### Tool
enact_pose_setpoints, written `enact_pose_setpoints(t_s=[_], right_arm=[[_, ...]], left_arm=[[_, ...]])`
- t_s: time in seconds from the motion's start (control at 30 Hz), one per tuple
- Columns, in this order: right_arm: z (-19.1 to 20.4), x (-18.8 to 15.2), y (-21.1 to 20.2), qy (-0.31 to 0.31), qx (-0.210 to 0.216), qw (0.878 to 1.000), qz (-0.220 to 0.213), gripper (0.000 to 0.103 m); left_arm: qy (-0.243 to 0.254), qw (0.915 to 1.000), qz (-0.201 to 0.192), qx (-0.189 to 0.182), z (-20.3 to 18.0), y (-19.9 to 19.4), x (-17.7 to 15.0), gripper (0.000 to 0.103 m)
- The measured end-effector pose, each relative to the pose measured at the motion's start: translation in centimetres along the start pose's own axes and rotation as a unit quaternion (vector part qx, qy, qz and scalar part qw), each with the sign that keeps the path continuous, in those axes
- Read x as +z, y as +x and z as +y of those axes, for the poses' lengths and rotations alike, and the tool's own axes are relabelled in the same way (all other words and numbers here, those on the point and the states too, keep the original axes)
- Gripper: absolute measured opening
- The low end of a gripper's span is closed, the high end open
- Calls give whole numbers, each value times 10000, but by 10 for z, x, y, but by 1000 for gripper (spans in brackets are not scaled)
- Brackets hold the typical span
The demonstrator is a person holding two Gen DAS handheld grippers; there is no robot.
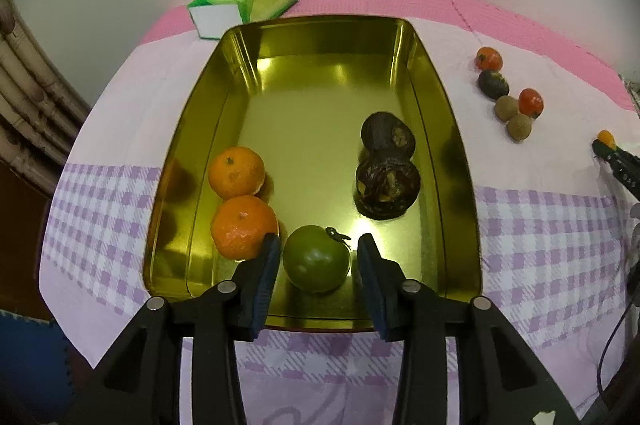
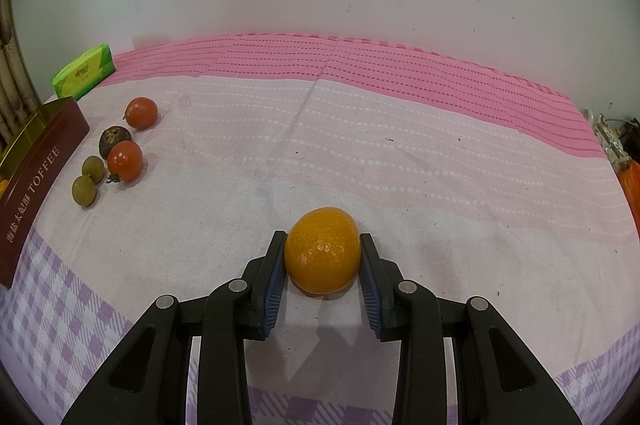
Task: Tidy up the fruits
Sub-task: 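Lower the green tomato into the tin and open the left gripper, then carry the yellow-orange tomato toward the tin with the right gripper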
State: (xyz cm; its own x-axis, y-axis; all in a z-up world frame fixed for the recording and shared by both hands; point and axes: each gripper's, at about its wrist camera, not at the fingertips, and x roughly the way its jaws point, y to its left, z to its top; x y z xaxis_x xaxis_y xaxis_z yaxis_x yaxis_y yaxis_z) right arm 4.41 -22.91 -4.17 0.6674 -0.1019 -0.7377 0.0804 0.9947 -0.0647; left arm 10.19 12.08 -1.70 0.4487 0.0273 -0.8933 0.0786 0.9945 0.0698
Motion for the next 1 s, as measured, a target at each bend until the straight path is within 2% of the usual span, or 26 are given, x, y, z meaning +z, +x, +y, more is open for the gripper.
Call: enact_pose_setpoints(t_s=[0.23,0.5,0.67,0.77,1.0], right_arm=[[-1,0,0,15,8,10000,0,36],[3,3,2,78,-58,9999,60,35],[5,7,5,147,-112,9997,145,35],[7,11,7,176,-154,9995,206,35],[16,18,12,189,-270,9989,329,35]], left_arm=[[-10,9994,-326,113,13,-25,-3,54],[-116,9981,-519,301,36,-39,-15,69],[-180,9975,-565,394,43,-38,-18,74],[-218,9968,-607,462,47,-38,-19,80],[-414,9961,-622,462,57,-39,-18,83]])
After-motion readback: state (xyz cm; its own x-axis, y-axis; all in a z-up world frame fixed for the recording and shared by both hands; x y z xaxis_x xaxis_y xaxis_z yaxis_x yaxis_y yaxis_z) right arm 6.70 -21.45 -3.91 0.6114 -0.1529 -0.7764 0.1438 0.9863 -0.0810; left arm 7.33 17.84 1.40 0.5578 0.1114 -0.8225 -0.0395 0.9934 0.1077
